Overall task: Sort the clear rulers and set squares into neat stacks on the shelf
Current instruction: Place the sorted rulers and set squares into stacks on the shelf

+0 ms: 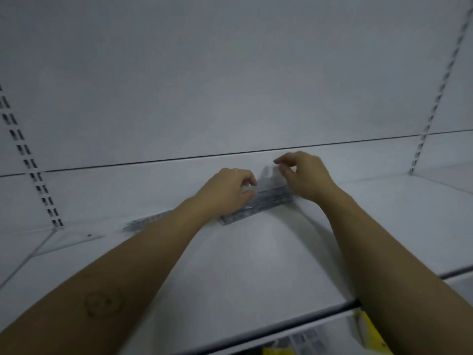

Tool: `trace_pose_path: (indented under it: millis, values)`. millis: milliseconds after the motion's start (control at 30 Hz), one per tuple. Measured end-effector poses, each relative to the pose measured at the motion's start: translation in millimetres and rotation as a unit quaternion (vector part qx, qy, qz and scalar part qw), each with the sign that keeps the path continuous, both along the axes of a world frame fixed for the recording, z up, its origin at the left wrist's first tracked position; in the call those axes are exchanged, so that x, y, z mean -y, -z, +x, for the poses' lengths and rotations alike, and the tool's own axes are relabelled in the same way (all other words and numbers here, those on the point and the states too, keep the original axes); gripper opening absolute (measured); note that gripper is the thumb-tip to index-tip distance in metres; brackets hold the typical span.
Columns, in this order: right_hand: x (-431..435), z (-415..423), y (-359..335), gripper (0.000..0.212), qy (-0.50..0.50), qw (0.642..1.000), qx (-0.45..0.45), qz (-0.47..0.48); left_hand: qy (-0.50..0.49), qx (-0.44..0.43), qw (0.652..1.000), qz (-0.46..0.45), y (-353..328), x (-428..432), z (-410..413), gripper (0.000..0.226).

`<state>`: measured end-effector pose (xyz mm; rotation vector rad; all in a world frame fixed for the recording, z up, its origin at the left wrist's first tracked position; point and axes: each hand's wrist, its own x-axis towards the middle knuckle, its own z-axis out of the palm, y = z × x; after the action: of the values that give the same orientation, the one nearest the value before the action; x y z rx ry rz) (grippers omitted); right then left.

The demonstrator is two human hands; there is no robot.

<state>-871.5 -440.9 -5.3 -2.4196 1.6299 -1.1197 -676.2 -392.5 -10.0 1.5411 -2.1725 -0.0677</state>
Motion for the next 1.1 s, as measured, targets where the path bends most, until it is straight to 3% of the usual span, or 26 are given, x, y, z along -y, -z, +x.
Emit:
trace_pose_path:
  millis: [167,467,833,1100]
  values:
    - [3,5,8,0.03,-0.035,0.998,-0.019,0.047,-0.003,0.097,0.995,-0.003,17,12,-22,0.029]
    - [-6,17,8,0.039,-0.072,0.994,-0.062,0.057,-0.034,0.154,0.987,-0.016,5,-1,5,0.056]
    - [-53,101,-19,0.071,-0.133,0.965,-0.227,0.007,-0.14,0.156,0.976,-0.055,-20,-86,134,0.064]
    - [-110,244,-42,0.077,-0.257,0.935,-0.245,-0.025,-0.258,0.157,0.953,-0.042,-28,-179,258,0.07]
